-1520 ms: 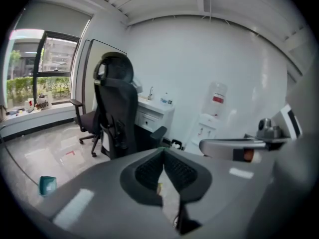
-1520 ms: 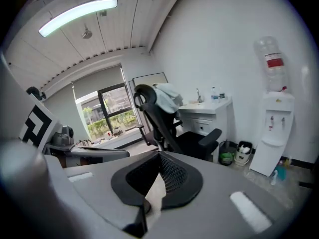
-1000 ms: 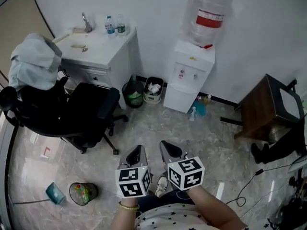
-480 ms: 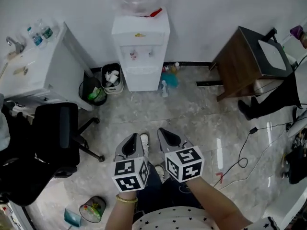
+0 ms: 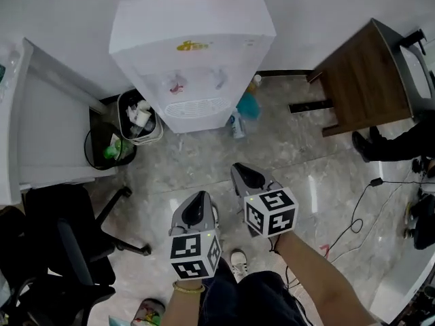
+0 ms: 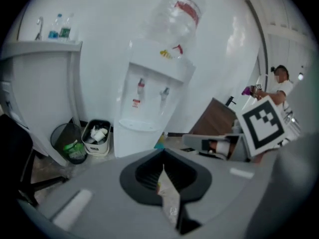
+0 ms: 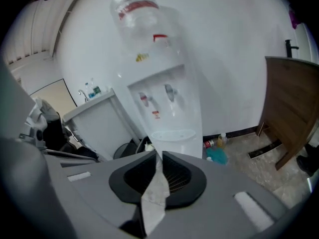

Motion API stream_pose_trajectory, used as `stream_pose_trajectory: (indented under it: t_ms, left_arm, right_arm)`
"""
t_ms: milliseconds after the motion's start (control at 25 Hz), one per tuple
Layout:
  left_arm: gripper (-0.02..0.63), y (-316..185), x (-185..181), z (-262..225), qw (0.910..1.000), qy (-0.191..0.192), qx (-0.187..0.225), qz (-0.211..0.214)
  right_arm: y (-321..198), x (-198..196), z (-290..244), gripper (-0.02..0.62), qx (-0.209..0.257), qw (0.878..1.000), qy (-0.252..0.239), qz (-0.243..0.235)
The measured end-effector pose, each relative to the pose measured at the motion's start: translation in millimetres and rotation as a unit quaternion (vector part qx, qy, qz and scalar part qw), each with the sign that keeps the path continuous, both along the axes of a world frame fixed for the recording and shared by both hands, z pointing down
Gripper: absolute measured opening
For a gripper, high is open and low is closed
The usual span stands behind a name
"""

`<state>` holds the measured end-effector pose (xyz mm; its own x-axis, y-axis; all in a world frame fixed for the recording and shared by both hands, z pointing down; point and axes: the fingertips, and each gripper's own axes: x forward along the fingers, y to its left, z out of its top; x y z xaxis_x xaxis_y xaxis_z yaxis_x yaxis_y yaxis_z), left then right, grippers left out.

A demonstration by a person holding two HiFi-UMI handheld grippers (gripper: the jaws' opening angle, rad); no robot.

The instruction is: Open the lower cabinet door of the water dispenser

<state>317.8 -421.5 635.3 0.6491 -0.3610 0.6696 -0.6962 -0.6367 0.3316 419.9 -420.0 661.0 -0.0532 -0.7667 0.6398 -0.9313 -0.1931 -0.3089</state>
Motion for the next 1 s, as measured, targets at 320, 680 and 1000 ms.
stream_pose_trajectory:
  t_ms: [320,680,1000]
  left_arm:
    - [0.008,-62.1,22.0,168.4,0.9981,-0.044,-0.043,-0.011]
    - [0.008,-69.4,21.5,242.5,0.9961,-0.054,-0.066,0.02]
    - [0.008,-61.9,5.9,252.5,0.9945,-0.067,-0.079,0.015]
  right_arm:
    - [-95.3,96.3,176.6,0.157,0.002,0.996,0.082,0.022]
    - [-149.5,139.4,254.4,0.309,0.009,0.991,0.133,-0.021]
    - [-160.8,137.4,254.6,0.296,0.014,0.993,0.114,-0.024]
